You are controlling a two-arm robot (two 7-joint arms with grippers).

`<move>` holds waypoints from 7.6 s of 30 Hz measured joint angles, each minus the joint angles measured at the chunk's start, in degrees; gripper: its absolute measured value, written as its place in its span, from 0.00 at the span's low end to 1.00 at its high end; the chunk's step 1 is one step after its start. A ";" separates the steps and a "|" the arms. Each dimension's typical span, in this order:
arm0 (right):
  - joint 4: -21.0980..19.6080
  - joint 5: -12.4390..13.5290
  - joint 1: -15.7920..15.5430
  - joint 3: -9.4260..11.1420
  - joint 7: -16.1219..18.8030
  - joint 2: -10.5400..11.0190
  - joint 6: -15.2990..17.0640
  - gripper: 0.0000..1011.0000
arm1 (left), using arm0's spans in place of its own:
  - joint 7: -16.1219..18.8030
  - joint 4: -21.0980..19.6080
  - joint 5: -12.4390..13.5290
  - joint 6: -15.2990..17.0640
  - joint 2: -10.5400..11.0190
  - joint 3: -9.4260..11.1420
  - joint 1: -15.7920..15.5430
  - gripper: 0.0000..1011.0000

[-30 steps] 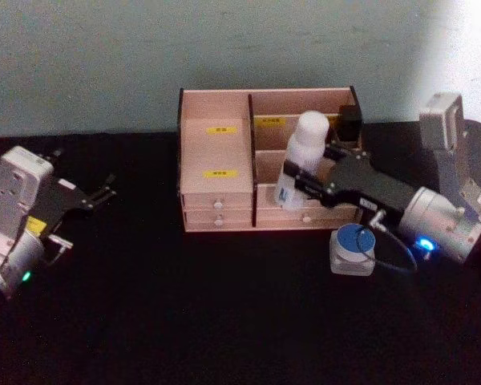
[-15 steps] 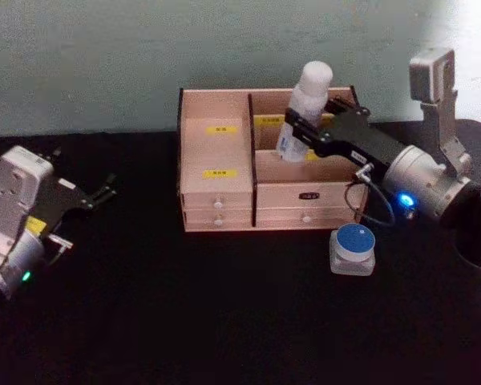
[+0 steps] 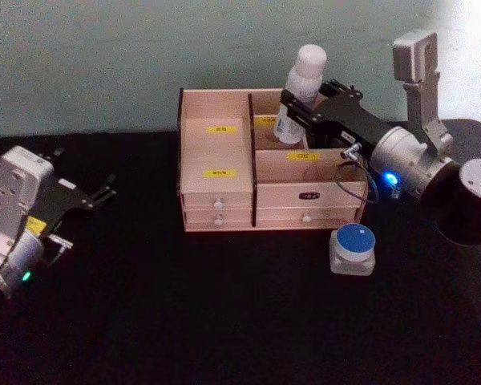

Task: Pick up the facial cleanser and watermelon frost from the table and place them into the tiered storage box.

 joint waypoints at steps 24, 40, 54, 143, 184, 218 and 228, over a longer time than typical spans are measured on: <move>8.85 -3.61 4.42 -0.21 0.46 -3.54 -0.40 0.58 | 0.00 0.00 0.00 0.00 0.00 0.00 0.00 0.99; 12.01 -5.41 5.56 -0.58 0.67 -4.52 1.07 0.58 | 0.00 -0.01 0.00 0.00 0.00 0.00 0.00 0.99; 15.70 -6.57 6.79 -0.48 0.70 -5.58 1.28 0.58 | 0.00 0.00 0.00 0.00 0.00 0.00 0.00 0.99; -27.61 6.27 -25.02 9.07 2.60 19.71 17.10 0.99 | 0.00 0.00 0.00 0.00 0.00 0.00 0.00 0.99; -22.82 3.28 -20.86 1.01 -0.79 20.19 24.30 0.99 | 0.00 0.00 0.00 0.00 0.00 0.00 0.00 0.99; -21.13 2.56 -19.69 0.03 -0.40 19.57 24.90 0.99 | 0.00 0.00 0.00 0.00 0.00 0.00 0.00 0.99; -21.20 2.57 -19.72 0.08 -0.41 19.58 24.86 0.90 | 0.00 0.00 0.00 0.00 0.00 0.00 0.00 0.99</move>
